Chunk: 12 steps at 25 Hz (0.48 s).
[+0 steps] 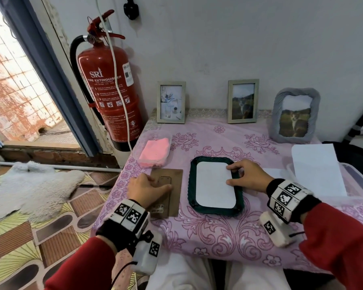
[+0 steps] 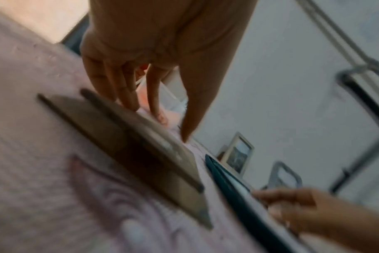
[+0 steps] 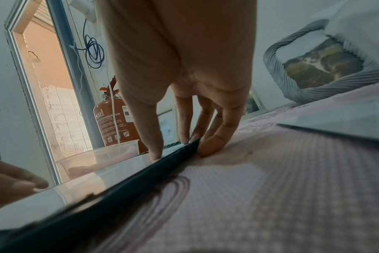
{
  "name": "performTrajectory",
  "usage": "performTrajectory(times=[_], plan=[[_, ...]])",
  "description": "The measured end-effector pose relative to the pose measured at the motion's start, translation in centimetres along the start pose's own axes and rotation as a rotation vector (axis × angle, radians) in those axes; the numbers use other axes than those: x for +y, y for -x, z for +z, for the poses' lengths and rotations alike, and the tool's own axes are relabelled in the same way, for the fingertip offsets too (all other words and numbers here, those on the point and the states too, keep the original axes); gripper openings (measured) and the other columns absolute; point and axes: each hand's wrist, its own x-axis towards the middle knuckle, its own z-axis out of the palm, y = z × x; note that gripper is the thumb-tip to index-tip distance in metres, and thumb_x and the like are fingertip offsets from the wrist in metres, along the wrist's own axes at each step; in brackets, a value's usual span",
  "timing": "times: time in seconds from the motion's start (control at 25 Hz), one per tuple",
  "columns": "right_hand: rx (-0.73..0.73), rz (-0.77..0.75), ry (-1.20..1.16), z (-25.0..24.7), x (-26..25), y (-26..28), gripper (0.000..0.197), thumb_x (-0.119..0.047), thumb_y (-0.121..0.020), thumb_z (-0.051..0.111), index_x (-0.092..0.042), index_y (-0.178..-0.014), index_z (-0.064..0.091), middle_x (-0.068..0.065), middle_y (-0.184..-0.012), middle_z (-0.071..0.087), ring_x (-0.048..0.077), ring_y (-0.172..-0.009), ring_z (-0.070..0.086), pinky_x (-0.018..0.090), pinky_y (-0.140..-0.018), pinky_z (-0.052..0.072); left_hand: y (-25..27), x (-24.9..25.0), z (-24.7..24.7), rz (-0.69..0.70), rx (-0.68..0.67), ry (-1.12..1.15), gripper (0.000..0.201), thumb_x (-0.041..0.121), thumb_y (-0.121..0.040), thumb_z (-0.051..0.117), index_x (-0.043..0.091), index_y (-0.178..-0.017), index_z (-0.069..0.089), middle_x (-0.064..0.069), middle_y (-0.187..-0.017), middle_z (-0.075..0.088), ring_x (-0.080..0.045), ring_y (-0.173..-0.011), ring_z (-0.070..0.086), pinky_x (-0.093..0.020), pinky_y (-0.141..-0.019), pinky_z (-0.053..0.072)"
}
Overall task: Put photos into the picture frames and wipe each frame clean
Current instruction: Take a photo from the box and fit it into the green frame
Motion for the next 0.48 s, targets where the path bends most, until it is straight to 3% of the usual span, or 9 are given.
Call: performTrajectory(times=[0.04, 0.12, 0.24, 0.32, 0.48], plan=[[0.002, -0.002, -0.002, 0.0, 0.0, 0.0, 0.053, -0.015, -0.074, 0.078, -0.006, -0.123, 0.059, 0.004, -0.104, 0.059, 0.009, -0.088, 0.05, 0.009, -0.063, 0.034, 0.5, 0.1, 0.2, 0.018, 0.006, -0.122, 0.075, 0.064, -0.056, 0.076, 0.013, -0.107, 0.055, -0.012, -0.12, 0.047, -0.029, -0.119, 0.043, -0.041, -0.102, 0.04], [0.003, -0.003, 0.0, 0.0, 0.1, -0.1, 0.053, -0.015, -0.074, 0.078, -0.006, -0.123, 0.059, 0.006, -0.109, 0.061, 0.01, -0.09, 0.051, 0.01, -0.068, 0.034, 1.2, 0.0, 0.5, 0.028, 0.013, -0.247, 0.079, 0.07, -0.051, 0.074, 0.014, -0.104, 0.057, -0.015, -0.126, 0.04, -0.032, -0.122, 0.039, -0.043, -0.103, 0.039], [0.004, -0.004, 0.004, 0.0, 0.1, 0.0, 0.053, -0.015, -0.074, 0.078, -0.006, -0.123, 0.06, 0.005, -0.107, 0.061, 0.009, -0.091, 0.052, 0.007, -0.061, 0.035, 1.0, -0.2, 0.4, 0.014, 0.026, -0.163, 0.067, 0.061, -0.053, 0.079, 0.015, -0.098, 0.059, -0.014, -0.125, 0.045, -0.03, -0.122, 0.039, -0.043, -0.103, 0.038], [0.005, -0.007, 0.003, 0.0, 0.2, 0.0, 0.053, -0.015, -0.073, 0.078, -0.005, -0.122, 0.06, 0.004, -0.104, 0.06, 0.009, -0.09, 0.051, -0.001, -0.059, 0.037, 0.9, -0.4, 0.4, 0.031, 0.054, -0.068, 0.061, 0.054, -0.055, 0.081, 0.018, -0.095, 0.054, -0.011, -0.121, 0.046, -0.027, -0.119, 0.041, -0.041, -0.102, 0.039], [0.008, -0.013, 0.014, -0.1, 0.2, -0.1, 0.053, -0.015, -0.073, 0.078, -0.006, -0.122, 0.06, 0.003, -0.102, 0.06, 0.007, -0.085, 0.051, -0.005, -0.059, 0.035, 1.4, -0.9, 0.6, 0.106, 0.09, 0.091, 0.059, 0.042, -0.054, 0.086, 0.021, -0.096, 0.05, -0.005, -0.113, 0.045, -0.019, -0.105, 0.044, -0.028, -0.09, 0.038]])
